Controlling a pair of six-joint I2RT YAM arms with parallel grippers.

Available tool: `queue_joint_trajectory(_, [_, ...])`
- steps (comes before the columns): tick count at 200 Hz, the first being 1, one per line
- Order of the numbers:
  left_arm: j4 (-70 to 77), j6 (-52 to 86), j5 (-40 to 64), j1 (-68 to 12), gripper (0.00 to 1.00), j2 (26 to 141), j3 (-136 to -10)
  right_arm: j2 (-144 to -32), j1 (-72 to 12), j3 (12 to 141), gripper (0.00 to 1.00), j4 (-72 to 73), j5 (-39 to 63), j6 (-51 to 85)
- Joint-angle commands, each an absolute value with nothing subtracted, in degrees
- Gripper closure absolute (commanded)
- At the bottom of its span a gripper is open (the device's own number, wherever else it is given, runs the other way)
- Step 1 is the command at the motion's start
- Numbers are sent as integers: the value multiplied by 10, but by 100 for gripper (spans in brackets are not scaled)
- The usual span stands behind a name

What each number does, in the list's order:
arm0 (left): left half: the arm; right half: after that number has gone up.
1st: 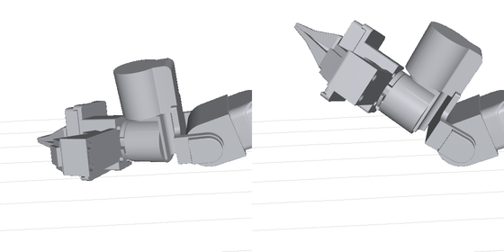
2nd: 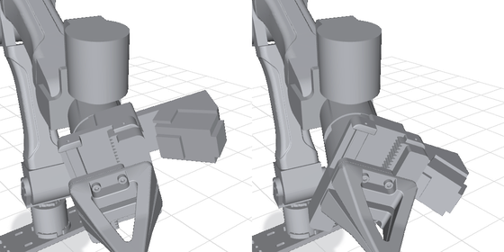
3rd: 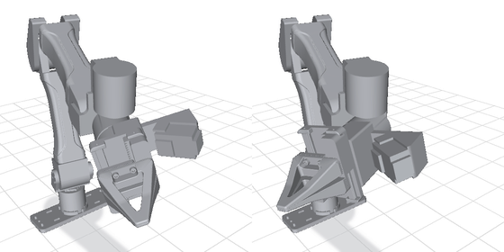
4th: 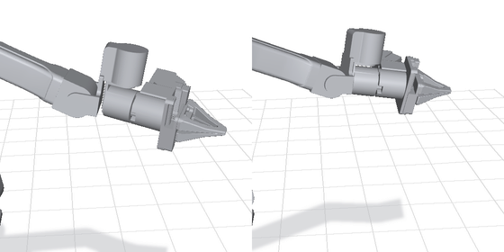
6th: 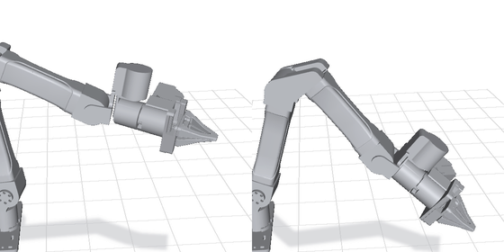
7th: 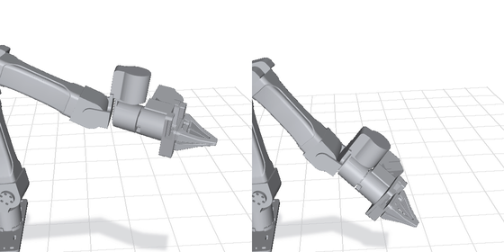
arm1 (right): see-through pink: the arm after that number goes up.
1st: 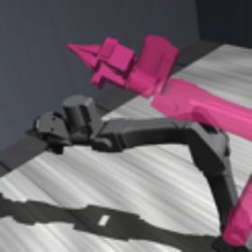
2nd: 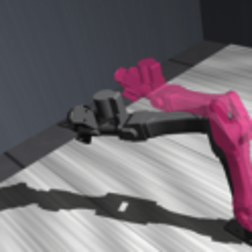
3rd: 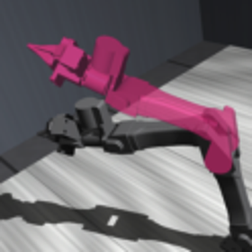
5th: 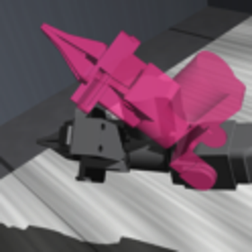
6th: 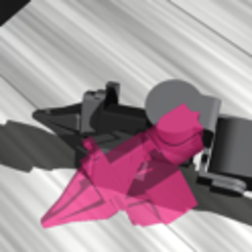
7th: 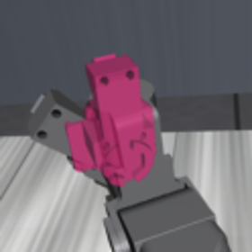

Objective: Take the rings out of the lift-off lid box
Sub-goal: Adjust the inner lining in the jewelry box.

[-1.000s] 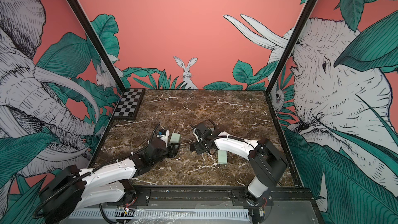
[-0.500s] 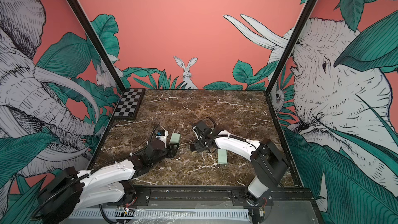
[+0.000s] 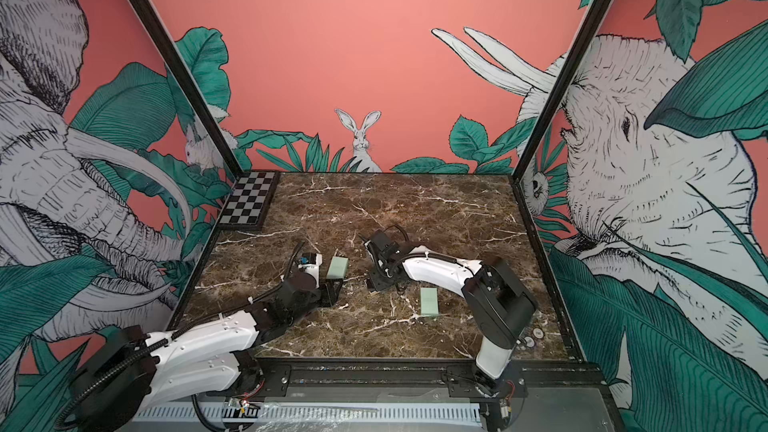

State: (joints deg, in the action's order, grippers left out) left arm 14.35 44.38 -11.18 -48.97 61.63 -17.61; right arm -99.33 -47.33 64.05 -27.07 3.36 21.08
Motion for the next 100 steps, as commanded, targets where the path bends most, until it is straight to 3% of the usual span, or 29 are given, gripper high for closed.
queue_joint_trajectory(1, [134, 449, -125, -488, 54, 601, -168, -1005, -473, 649, 71, -263, 18, 196])
queue_joint_trajectory(42, [135, 448, -125, -488, 54, 602, -167, -971, -473, 634, 71, -236, 2, 186])
queue_joint_trajectory(100, [132, 447, -125, -488, 54, 598, -165, -922, -479, 611, 71, -244, 57, 207])
